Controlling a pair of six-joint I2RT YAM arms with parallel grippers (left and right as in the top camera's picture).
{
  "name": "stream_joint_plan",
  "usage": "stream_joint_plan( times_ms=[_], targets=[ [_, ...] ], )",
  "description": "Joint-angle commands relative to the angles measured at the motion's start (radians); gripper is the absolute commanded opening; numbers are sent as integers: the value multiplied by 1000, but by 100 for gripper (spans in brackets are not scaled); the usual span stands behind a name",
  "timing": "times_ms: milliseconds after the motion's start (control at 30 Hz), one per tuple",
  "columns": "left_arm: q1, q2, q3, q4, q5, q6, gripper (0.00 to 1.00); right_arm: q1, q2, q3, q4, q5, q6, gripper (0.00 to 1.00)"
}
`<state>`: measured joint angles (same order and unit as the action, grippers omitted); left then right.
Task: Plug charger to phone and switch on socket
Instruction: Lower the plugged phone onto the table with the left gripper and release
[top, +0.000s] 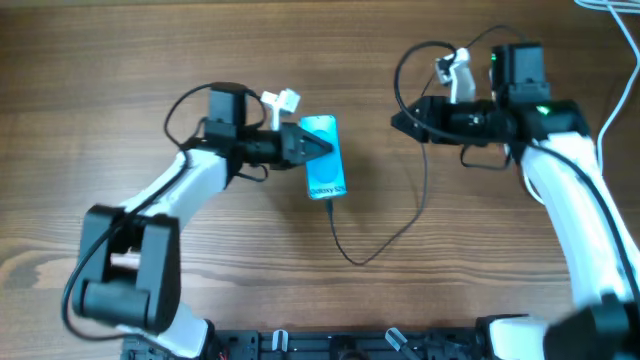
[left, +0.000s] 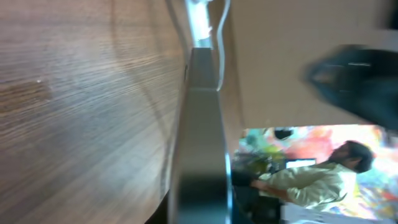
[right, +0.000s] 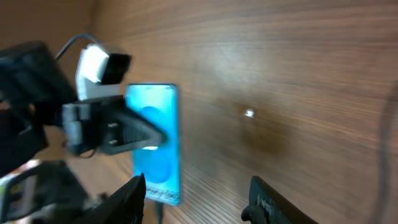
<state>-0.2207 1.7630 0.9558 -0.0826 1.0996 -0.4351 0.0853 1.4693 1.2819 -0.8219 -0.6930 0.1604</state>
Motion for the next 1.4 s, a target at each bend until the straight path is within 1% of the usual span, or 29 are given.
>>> stream_joint_plan(
  times_ms=[0,100,267,467,533,667,733,833,933,1000,1233,1367],
  targets=[
    [-19,129,6,16,-46,101,4,2,-123,8,-31,133,-30,54],
    [-20,227,9,80,-29,111,4,2,-211,8,-67,151,-30,57],
    [-20,311,12,153,-17,114,4,2,-275,8,-121,218,-28,57],
    [-26,391,13,167,-39,117,14,2,-278,8,-172,233,-30,57],
    [-27,394,13,166,-39,117,16,2,-278,8,-185,233,-30,57],
    [-28,394,13,165,-40,117,23,2,-278,8,-198,233,-30,57],
    [-28,394,13,142,-55,117,27,2,-278,8,-208,233,-30,57],
    [-28,394,13,135,-73,113,28,2,-278,8,-218,233,-30,57],
    [-27,394,19,119,-78,98,29,2,-278,8,-234,233,-31,57],
    [-27,394,26,98,-116,76,29,2,-278,8,-239,233,-30,57],
    [-32,394,75,-39,-198,57,29,2,-278,8,-248,233,-31,57],
    [-32,394,88,-47,-219,30,28,2,-278,8,-253,233,-42,57]
  ],
)
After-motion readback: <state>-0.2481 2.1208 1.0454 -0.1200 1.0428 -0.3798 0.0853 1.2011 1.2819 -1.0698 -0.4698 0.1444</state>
